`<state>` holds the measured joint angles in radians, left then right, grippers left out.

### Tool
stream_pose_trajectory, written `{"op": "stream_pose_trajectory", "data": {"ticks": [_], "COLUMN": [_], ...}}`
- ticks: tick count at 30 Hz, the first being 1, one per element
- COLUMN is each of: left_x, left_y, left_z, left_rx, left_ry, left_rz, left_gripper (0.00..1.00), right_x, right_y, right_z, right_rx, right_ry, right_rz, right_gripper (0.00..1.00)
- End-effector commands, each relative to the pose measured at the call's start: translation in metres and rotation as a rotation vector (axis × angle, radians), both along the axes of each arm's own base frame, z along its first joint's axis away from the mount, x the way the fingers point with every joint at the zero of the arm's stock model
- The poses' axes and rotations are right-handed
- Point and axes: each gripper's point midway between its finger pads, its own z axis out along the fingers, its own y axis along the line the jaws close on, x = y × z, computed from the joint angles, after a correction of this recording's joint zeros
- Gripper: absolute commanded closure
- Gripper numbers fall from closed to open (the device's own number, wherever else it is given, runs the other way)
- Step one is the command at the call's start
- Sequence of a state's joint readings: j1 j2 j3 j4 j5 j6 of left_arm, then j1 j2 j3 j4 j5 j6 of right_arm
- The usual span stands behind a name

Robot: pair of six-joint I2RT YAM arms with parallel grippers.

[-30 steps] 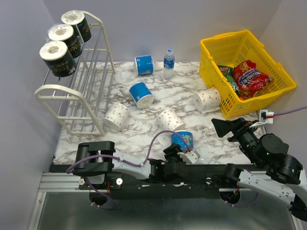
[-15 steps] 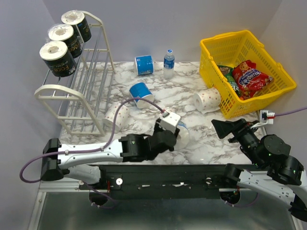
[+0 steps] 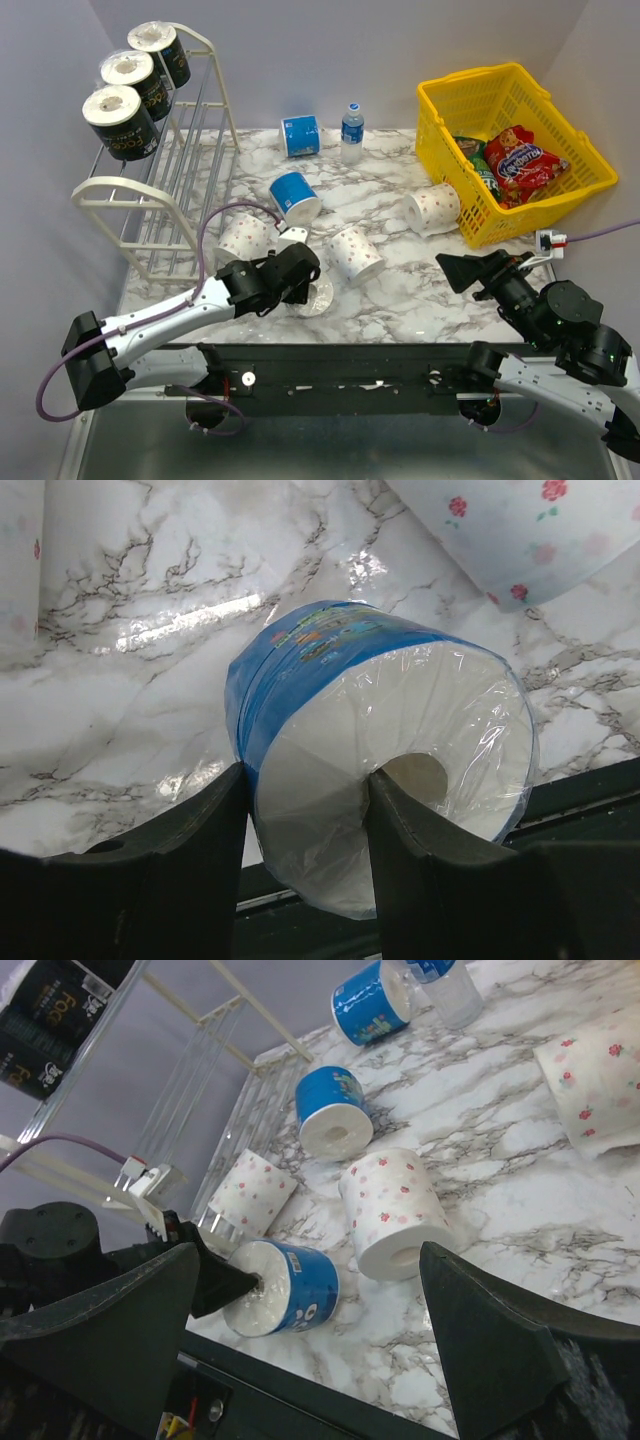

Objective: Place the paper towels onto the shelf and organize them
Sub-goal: Adjust the paper towel at the center of the board, then pick up the paper towel from the center of the board.

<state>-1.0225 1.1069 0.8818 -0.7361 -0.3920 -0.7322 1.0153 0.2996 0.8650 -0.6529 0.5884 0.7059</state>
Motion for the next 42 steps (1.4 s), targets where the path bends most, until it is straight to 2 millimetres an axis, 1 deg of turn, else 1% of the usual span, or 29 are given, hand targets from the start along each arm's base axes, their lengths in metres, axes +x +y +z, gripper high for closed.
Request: {"op": "stream_pose_trajectory", "data": {"ticks": [1, 2, 3, 4, 5, 6, 7, 8, 9, 10, 13, 14, 16, 18, 22, 24, 29, 30, 31, 33, 34, 35, 37, 39, 42], "left_x": [0.001, 0.003, 0.004, 0.008, 0.011, 0.012, 0.018, 0.02, 0.019, 0.02, 0.01, 0.002, -0.004, -0.011, -0.014, -0.015, -0.016, -0.016, -0.018, -0.018, -0.017, -0.018, -0.019, -0.019, -0.015], "left_y": [-0.002, 0.0, 0.001, -0.001, 0.0, 0.002, -0.001, 0.0, 0.0, -0.006, -0.027, -0.038, -0.049, -0.057, -0.063, -0.066, -0.062, -0.064, -0.063, -0.063, -0.059, -0.057, -0.057, -0.057, -0.054], "left_z": [-0.009, -0.009, -0.007, 0.003, 0.009, 0.015, 0.031, 0.035, 0.039, 0.048, 0.05, 0.045, 0.044, 0.033, 0.012, 0.007, -0.007, -0.008, -0.014, -0.019, -0.023, -0.025, -0.029, -0.028, -0.027], "left_rx": [-0.016, -0.004, 0.006, 0.002, 0.015, 0.034, 0.037, 0.06, 0.076, 0.062, 0.063, 0.079, 0.096, 0.141, 0.183, 0.181, 0.203, 0.192, 0.198, 0.196, 0.207, 0.209, 0.201, 0.191, 0.206], "left_ry": [0.066, 0.058, 0.053, 0.032, 0.017, 0.006, -0.03, -0.035, -0.028, -0.038, -0.033, -0.022, -0.025, -0.009, 0.022, 0.023, 0.025, 0.024, 0.032, 0.04, 0.037, 0.039, 0.042, 0.037, 0.016], "left_rz": [0.037, 0.046, 0.051, 0.044, 0.035, 0.019, -0.003, -0.007, -0.023, -0.044, -0.135, -0.179, -0.212, -0.236, -0.241, -0.243, -0.241, -0.245, -0.249, -0.238, -0.221, -0.217, -0.212, -0.214, -0.203], "left_gripper": [0.4, 0.3, 0.24, 0.19, 0.11, 0.07, 0.05, 0.02, 0.02, 0.02, 0.02, 0.03, 0.03, 0.03, 0.05, 0.08, 0.1, 0.1, 0.1, 0.13, 0.14, 0.16, 0.17, 0.19, 0.28], "right_x": [-0.003, -0.002, -0.003, -0.003, -0.003, -0.004, -0.004, -0.004, -0.003, -0.004, -0.003, -0.004, -0.003, -0.004, -0.005, -0.006, -0.007, -0.007, -0.007, -0.007, -0.007, -0.007, -0.007, -0.006, -0.005], "right_y": [0.0, 0.0, -0.001, -0.001, -0.002, -0.003, -0.004, -0.004, -0.004, -0.005, -0.004, -0.003, -0.003, -0.003, -0.006, -0.01, -0.016, -0.016, -0.017, -0.017, -0.017, -0.017, -0.017, -0.016, -0.015], "right_z": [-0.007, -0.006, -0.005, -0.004, -0.004, -0.002, -0.002, -0.004, -0.004, -0.004, -0.009, -0.01, -0.011, -0.011, -0.01, -0.01, -0.011, -0.012, -0.012, -0.011, -0.01, -0.011, -0.011, -0.01, -0.009], "right_rx": [-0.011, -0.013, -0.012, -0.011, -0.011, -0.004, -0.004, -0.007, -0.007, -0.008, -0.012, -0.012, -0.01, -0.01, -0.019, -0.02, -0.01, -0.01, -0.006, -0.006, -0.007, -0.012, -0.015, -0.016, -0.016], "right_ry": [0.012, 0.01, 0.006, 0.005, 0.004, 0.001, 0.0, 0.001, 0.001, 0.0, 0.008, 0.01, 0.012, 0.011, 0.008, 0.007, 0.004, 0.005, 0.004, 0.003, 0.001, 0.003, 0.004, 0.004, -0.002], "right_rz": [0.013, 0.012, 0.012, 0.01, 0.011, 0.009, 0.009, 0.009, 0.006, 0.003, 0.006, 0.007, 0.007, 0.011, 0.009, -0.001, -0.014, -0.014, -0.016, -0.017, -0.017, -0.017, -0.019, -0.022, -0.018], "right_gripper": [0.0, 0.0, 0.0, 0.0, 0.0, 0.0, 0.0, 0.0, 0.0, 0.0, 0.0, 0.0, 0.0, 0.0, 0.0, 0.0, 0.0, 0.0, 0.0, 0.0, 0.0, 0.0, 0.0, 0.0, 0.0]}}
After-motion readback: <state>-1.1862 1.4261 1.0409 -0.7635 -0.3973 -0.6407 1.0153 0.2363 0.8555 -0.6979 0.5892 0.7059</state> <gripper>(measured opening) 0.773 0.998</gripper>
